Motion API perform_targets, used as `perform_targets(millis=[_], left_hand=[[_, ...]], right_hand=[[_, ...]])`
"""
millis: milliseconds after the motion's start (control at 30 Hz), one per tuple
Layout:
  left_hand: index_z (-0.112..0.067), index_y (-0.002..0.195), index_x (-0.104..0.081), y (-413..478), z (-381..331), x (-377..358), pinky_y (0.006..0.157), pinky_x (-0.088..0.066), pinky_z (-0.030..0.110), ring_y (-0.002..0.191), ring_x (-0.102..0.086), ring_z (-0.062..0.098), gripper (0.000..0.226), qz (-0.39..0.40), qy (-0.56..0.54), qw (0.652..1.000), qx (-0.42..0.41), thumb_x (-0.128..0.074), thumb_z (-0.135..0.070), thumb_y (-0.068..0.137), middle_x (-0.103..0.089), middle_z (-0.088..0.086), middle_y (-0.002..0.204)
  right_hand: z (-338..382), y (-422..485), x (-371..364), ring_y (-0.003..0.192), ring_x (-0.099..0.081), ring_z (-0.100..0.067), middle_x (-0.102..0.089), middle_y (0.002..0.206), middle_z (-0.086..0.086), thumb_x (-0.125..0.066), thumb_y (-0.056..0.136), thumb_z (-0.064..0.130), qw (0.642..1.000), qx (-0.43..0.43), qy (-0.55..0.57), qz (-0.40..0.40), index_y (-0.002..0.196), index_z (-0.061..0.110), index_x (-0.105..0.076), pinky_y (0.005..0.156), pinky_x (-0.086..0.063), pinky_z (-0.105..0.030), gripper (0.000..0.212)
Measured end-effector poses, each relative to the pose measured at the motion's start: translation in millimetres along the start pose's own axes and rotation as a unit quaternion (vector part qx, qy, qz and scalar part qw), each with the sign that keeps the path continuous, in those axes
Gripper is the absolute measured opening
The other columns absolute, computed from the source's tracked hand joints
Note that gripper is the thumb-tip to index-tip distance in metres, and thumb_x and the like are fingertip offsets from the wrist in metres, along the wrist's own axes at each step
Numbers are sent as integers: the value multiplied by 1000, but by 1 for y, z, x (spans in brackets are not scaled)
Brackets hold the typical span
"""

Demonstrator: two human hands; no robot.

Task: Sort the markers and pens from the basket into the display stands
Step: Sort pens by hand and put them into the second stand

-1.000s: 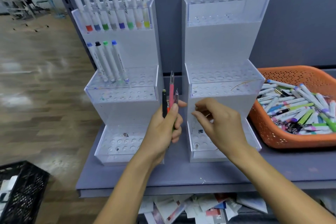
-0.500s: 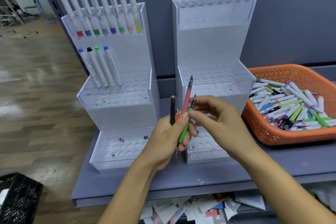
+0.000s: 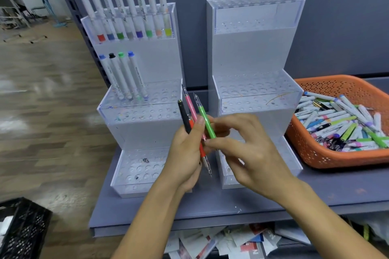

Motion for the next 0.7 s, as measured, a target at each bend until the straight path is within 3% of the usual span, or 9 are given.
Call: perform_targets(millis=[100, 233, 300, 400, 467, 567, 700], left_hand=[[-7, 94, -62, -2, 1, -3, 68, -56, 25, 83, -71, 20, 27, 11, -3, 1000, 12, -40, -21, 99, -72, 9, 85], [-9, 94, -64, -1, 4, -1, 61, -54, 21, 69, -67, 9, 26, 9, 55, 998, 15, -41, -20, 100, -72, -1, 77], [-11, 96, -63, -1, 5, 7, 47, -41, 15, 52, -54, 4, 24, -13, 128, 992, 10, -41, -20, 101, -67, -5, 70], [-14, 95, -62, -1, 10, 18, 40, -22, 15, 43, -28, 4, 22, -29, 172, 984, 26, -42, -20, 101, -43, -8, 60], [-15, 94, -61, -1, 12, 20, 41, -18, 15, 44, -23, 4, 22, -28, 183, 982, 37, -41, -21, 101, -34, -8, 58], [-16, 92, -61, 0, 16, 20, 40, -18, 15, 43, -23, 4, 22, -24, 188, 981, 44, -42, -22, 101, -30, -8, 56], [-16, 92, -62, -1, 20, 19, 39, -20, 14, 43, -23, 4, 23, -15, 195, 979, 49, -42, -23, 101, -30, -8, 56]], right_hand=[[-2, -1, -1, 101, -54, -31, -63, 118, -8, -68, 77, -7, 999, 9, -18, -26, 94, 11, -75, 85, -46, -41, 25], [-4, 1, 22, 99, -59, -20, -66, 108, -2, -63, 85, 3, 991, -48, 68, -102, 100, 11, -71, 91, -43, -27, 19], [-19, -1, 40, 95, -61, -10, -66, 101, 6, -59, 88, 9, 969, -130, 128, -169, 106, 20, -65, 86, -45, -24, 22], [-43, -10, 56, 94, -66, -13, -65, 99, 14, -58, 90, 14, 935, -198, 170, -238, 112, 29, -54, 81, -52, -30, 27], [-50, -13, 57, 92, -66, -11, -64, 95, 3, -59, 89, 11, 943, -196, 131, -237, 107, 25, -54, 81, -53, -28, 23], [-53, -17, 46, 84, -63, -5, -65, 91, -4, -62, 88, 10, 961, -180, 43, -206, 104, 10, -56, 79, -49, -13, 17], [-53, -19, 27, 77, -60, -12, -68, 84, -11, -66, 82, 1, 972, -155, -28, -172, 95, -5, -63, 72, -51, -22, 14]])
Point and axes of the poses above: each hand's wrist, its own y-axis towards the middle knuckle, its own x-axis out of the back of the hand, z = x × y, the point moved 9 cm from there along y, towards the middle knuckle
